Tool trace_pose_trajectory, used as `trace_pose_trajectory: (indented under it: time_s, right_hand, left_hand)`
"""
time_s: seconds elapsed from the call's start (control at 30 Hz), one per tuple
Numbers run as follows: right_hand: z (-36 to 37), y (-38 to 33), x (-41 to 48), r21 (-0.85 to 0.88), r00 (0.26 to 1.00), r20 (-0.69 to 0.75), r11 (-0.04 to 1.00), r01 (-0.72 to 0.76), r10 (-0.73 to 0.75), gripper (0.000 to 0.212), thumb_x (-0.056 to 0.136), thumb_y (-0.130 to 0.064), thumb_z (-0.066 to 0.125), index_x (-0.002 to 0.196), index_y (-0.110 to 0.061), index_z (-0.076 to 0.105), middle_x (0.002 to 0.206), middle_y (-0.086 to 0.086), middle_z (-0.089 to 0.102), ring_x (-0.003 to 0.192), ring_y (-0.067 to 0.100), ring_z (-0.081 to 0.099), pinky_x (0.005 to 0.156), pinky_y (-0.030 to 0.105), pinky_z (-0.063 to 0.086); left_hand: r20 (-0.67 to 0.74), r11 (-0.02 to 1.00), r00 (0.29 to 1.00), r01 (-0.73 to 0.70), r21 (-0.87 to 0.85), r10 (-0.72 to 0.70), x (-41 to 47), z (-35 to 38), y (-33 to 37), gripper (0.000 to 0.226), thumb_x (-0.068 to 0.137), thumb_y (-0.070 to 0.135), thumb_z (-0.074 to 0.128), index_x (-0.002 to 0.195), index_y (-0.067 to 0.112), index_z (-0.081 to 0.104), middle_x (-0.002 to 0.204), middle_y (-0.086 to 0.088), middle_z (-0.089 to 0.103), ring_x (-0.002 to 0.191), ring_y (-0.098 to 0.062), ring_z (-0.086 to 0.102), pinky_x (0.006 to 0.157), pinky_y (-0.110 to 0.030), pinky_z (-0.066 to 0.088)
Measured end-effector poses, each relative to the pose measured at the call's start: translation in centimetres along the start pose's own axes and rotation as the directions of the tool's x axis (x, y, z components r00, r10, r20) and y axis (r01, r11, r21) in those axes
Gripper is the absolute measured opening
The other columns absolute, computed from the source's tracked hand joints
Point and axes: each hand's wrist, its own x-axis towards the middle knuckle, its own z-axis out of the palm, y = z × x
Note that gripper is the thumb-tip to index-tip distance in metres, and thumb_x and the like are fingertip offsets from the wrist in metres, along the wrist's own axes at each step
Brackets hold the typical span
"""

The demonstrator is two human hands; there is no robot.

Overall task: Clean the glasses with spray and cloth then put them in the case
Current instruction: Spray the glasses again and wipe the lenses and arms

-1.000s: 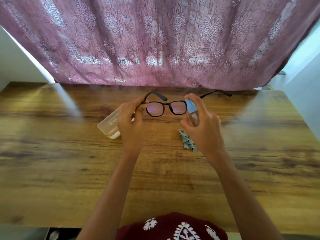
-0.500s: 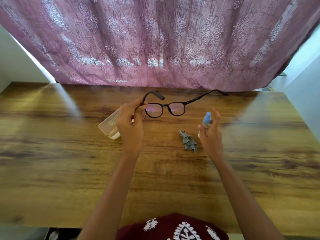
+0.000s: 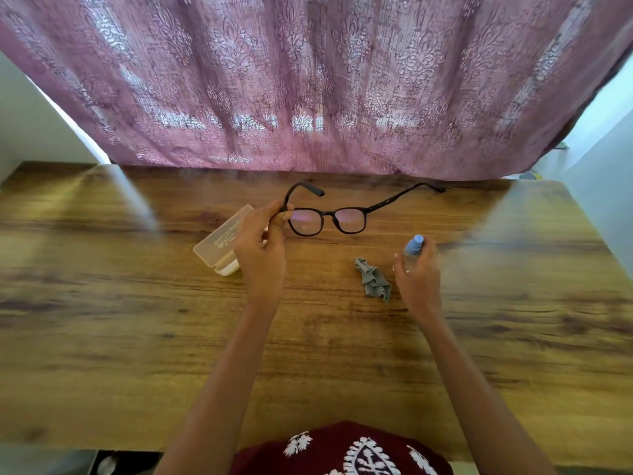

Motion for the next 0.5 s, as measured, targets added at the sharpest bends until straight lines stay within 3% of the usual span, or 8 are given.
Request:
trace_pose_trajectory:
  time_s: [0.1, 0.17, 0.27, 0.3, 0.37, 0.43, 0.5]
  right_hand:
    - [0.2, 0.6, 0.0, 0.044, 1.000, -0.003, 0.999, -0.016, 0.016, 0.037, 0.089, -0.017, 0.066, 0.119, -0.009, 0.046, 0.101, 0.002, 0.054, 0.088, 0.015, 0.053, 0.075, 0.024, 0.045]
    - [0.0, 0.5, -0.4, 0.057, 0.994, -0.113, 0.998, -0.002, 0.009, 0.047, 0.085, -0.021, 0.071, 0.122, -0.007, 0.046, 0.108, 0.000, 0.051, 0.095, 0.008, 0.049, 0.082, 0.018, 0.045]
    - [-0.3, -0.1, -1.3, -0.100, 0.927, -0.312, 0.977, 0.187, -0.209, 0.036, 0.082, -0.016, 0.074, 0.106, -0.002, 0.052, 0.097, 0.006, 0.051, 0.090, 0.004, 0.039, 0.075, 0.019, 0.040]
    - [-0.2, -0.2, -1.7, -0.144, 0.903, -0.298, 0.949, 0.279, -0.311, 0.030, 0.081, -0.013, 0.074, 0.100, -0.002, 0.054, 0.092, 0.008, 0.052, 0.089, 0.005, 0.038, 0.074, 0.020, 0.039]
    - [0.5, -0.1, -2.1, -0.187, 0.878, -0.133, 0.882, 0.433, -0.459, 0.020, 0.081, -0.010, 0.073, 0.093, -0.002, 0.060, 0.089, 0.008, 0.056, 0.086, 0.009, 0.043, 0.073, 0.024, 0.044]
    - [1.3, 0.0, -2.3, -0.245, 0.889, 0.071, 0.856, 0.456, -0.453, 0.022, 0.083, -0.016, 0.072, 0.100, -0.004, 0.064, 0.096, 0.006, 0.058, 0.091, 0.014, 0.050, 0.076, 0.028, 0.051]
    - [2.2, -0.1, -2.4, -0.296, 0.922, 0.164, 0.874, 0.385, -0.351, 0.036, 0.083, -0.027, 0.073, 0.110, -0.005, 0.062, 0.105, 0.007, 0.058, 0.099, 0.018, 0.052, 0.080, 0.029, 0.052]
  left_hand:
    - [0.002, 1.000, 1.000, 0.007, -0.004, -0.007, 0.0, 0.0, -0.4, 0.022, 0.091, 0.004, 0.060, 0.106, 0.017, 0.070, 0.089, 0.027, 0.063, 0.082, -0.010, 0.056, 0.069, -0.034, 0.050]
    - [0.000, 1.000, 1.000, 0.006, -0.005, -0.006, -0.1, 0.0, -0.5, 0.024, 0.090, -0.002, 0.058, 0.106, 0.011, 0.070, 0.089, 0.021, 0.063, 0.081, -0.011, 0.057, 0.070, -0.029, 0.049]
    - [-0.009, 1.000, 1.000, 0.011, -0.006, -0.011, -0.1, -0.1, -0.3, 0.026, 0.089, -0.004, 0.058, 0.104, 0.015, 0.070, 0.088, 0.020, 0.062, 0.079, -0.010, 0.056, 0.071, -0.021, 0.045]
    - [-0.008, 1.000, 1.000, 0.016, -0.010, -0.016, -0.1, 0.0, -0.2, 0.026, 0.090, -0.002, 0.059, 0.103, 0.017, 0.069, 0.088, 0.019, 0.062, 0.080, -0.010, 0.056, 0.071, -0.021, 0.045]
    - [-0.001, 0.999, 1.000, 0.022, -0.023, -0.022, -0.1, 0.0, 0.0, 0.025, 0.090, 0.000, 0.059, 0.102, 0.020, 0.069, 0.088, 0.019, 0.063, 0.082, -0.006, 0.056, 0.073, -0.021, 0.046]
    - [-0.001, 1.000, 1.000, 0.011, -0.025, -0.011, -0.1, 0.1, 0.1, 0.026, 0.090, -0.001, 0.059, 0.100, 0.020, 0.068, 0.091, 0.019, 0.064, 0.083, 0.001, 0.057, 0.074, -0.016, 0.044]
    - [0.000, 1.000, 1.000, -0.002, -0.022, 0.002, -0.2, 0.1, 0.2, 0.026, 0.089, -0.003, 0.060, 0.099, 0.020, 0.068, 0.090, 0.020, 0.064, 0.082, 0.003, 0.056, 0.073, -0.013, 0.044]
